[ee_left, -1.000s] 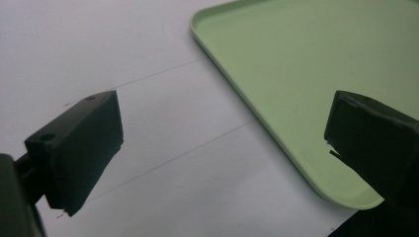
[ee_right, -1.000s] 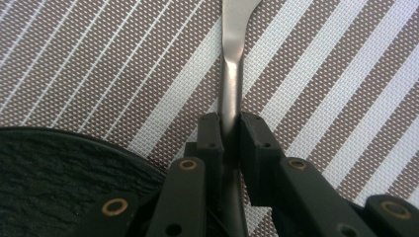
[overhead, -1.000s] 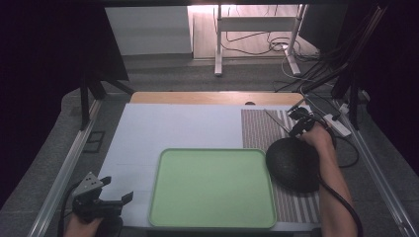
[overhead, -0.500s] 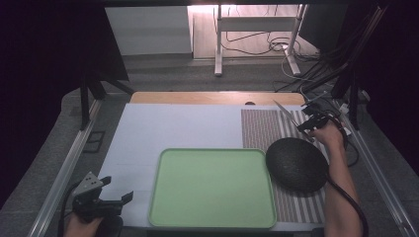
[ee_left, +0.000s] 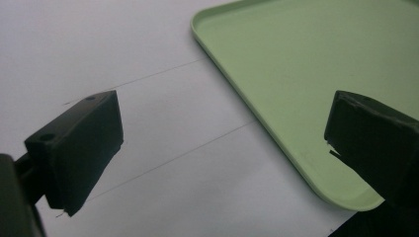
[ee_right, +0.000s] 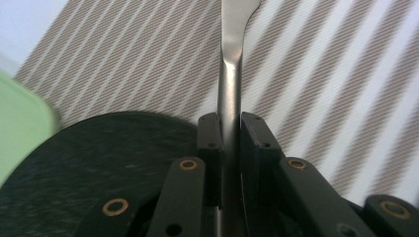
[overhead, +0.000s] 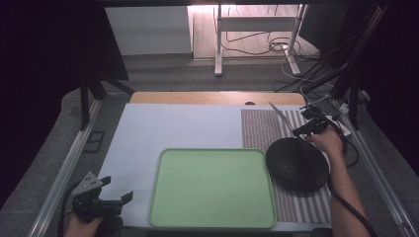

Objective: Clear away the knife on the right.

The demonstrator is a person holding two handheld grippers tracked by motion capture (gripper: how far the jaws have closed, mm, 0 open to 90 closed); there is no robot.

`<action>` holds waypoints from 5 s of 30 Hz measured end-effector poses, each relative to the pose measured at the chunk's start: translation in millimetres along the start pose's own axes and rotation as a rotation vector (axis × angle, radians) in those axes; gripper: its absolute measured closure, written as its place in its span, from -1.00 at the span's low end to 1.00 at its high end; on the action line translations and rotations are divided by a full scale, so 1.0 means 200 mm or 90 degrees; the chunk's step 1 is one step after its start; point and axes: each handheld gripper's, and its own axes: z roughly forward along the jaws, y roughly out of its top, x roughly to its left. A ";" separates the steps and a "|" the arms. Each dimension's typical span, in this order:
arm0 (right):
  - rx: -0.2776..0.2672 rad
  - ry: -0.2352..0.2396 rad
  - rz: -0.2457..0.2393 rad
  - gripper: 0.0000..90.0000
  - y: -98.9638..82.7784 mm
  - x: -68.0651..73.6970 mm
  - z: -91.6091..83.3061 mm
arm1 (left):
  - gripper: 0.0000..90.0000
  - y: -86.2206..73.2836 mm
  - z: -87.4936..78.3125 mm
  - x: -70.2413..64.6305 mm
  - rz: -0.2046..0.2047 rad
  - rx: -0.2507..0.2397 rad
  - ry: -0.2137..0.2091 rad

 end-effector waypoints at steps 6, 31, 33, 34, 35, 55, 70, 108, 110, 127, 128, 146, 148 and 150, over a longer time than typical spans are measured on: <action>0.014 0.008 -0.030 0.78 -0.04 0.15 0.02 | -0.94 0.00 0.00 0.00 0.001 0.000 0.000; 0.043 0.049 -0.138 0.77 -0.28 0.73 -0.01 | -0.95 0.00 0.00 -0.01 0.006 0.002 0.003; 0.042 0.051 -0.144 0.77 -0.29 0.75 -0.01 | -0.95 0.00 0.00 -0.01 0.006 0.002 0.003; 0.043 0.052 -0.148 0.77 -0.30 0.77 -0.01 | -0.95 0.00 0.00 -0.01 0.007 0.002 0.003; 0.045 0.056 -0.157 0.77 -0.32 0.81 -0.01 | -0.95 0.00 0.00 -0.01 0.006 0.002 0.003; 0.069 0.085 -0.190 0.77 -0.48 1.12 0.00 | -0.95 0.00 0.00 -0.01 0.007 0.002 0.004; 0.050 0.121 -0.241 0.65 -0.39 1.21 0.02 | -0.95 0.00 0.00 -0.01 0.007 0.005 0.007; 0.078 0.060 -0.246 1.00 -0.37 1.00 0.12 | -0.95 0.00 0.00 -0.01 0.009 0.003 0.006; 0.080 0.060 -0.245 1.00 -0.37 0.99 0.12 | -0.95 0.00 0.00 -0.01 0.009 0.004 0.006; 0.086 0.079 -0.220 0.83 -0.36 0.97 0.11 | -0.95 0.00 0.01 -0.02 0.018 0.010 0.004; 0.082 0.082 -0.217 0.79 -0.36 0.97 0.11 | -0.95 0.00 0.01 -0.02 0.019 0.010 0.004; 0.015 0.074 -0.201 -0.51 -0.33 1.01 0.09 | -0.95 0.00 0.01 -0.02 0.019 0.010 0.005; 0.008 0.076 -0.192 -0.62 -0.32 1.01 0.10 | -0.95 0.00 0.01 -0.02 0.020 0.010 0.005; 0.011 0.084 -0.197 -0.70 -0.32 1.01 0.10 | -0.95 0.00 0.01 -0.02 0.020 0.010 0.005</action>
